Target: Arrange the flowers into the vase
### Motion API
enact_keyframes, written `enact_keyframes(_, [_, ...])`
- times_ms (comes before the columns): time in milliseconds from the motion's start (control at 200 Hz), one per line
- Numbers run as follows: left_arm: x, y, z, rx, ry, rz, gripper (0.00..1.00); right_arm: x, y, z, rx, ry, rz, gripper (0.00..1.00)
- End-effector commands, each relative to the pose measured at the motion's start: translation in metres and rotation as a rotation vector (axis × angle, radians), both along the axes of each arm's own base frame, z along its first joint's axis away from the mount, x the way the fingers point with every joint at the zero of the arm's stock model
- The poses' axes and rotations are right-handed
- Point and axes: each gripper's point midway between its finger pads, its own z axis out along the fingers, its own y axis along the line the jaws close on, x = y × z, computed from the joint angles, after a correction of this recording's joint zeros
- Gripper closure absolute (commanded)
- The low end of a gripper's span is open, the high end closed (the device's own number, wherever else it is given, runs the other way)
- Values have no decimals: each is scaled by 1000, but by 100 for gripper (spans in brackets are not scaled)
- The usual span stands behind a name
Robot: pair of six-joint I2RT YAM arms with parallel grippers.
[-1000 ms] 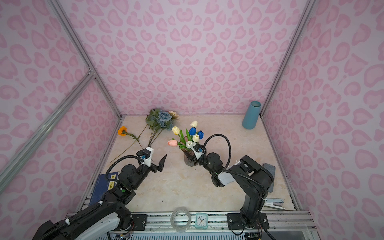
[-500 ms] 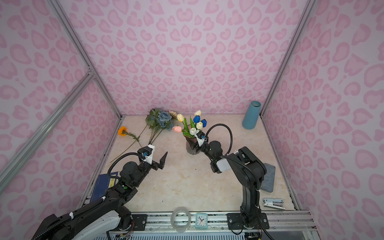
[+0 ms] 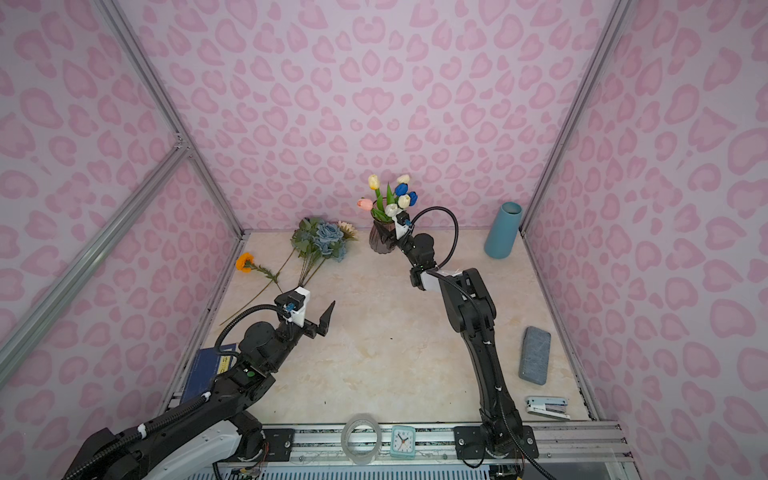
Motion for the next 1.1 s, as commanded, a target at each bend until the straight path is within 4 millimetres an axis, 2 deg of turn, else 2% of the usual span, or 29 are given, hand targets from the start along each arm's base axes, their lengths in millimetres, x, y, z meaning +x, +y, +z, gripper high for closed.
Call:
enact_keyframes(0, [1,0,11,-12,-31,2,0,16,7,5,1,-3,13,78])
enact_keyframes(130, [3,-3,8,-2,-18,-4,0,38,17,-6,-34,44,15,77])
enact_keyframes(355, [7,-11,7,1,-9,-32,0,49,40,-20,-117,79,17,77])
enact_keyframes(525, [8,-13,9,-6,-9,-38,0,59,43,-30,-129,111,5,74])
enact_keyframes(590, [7,-13,10,-7,-9,-43,0,61,43,-31,-126,114,3,68])
enact_keyframes(715, [5,-11,11,-14,-14,-39,0,62,42,-35,-129,121,-6,45])
enact_keyframes(865, [4,-10,11,-13,-12,-38,0,59,45,-33,-141,129,17,26])
enact_keyframes(900, [4,-10,11,-13,-13,-38,0,58,46,-32,-143,130,19,17])
enact_keyframes(1095, [4,-10,16,-11,-23,-38,1,54,43,-27,-158,114,7,7])
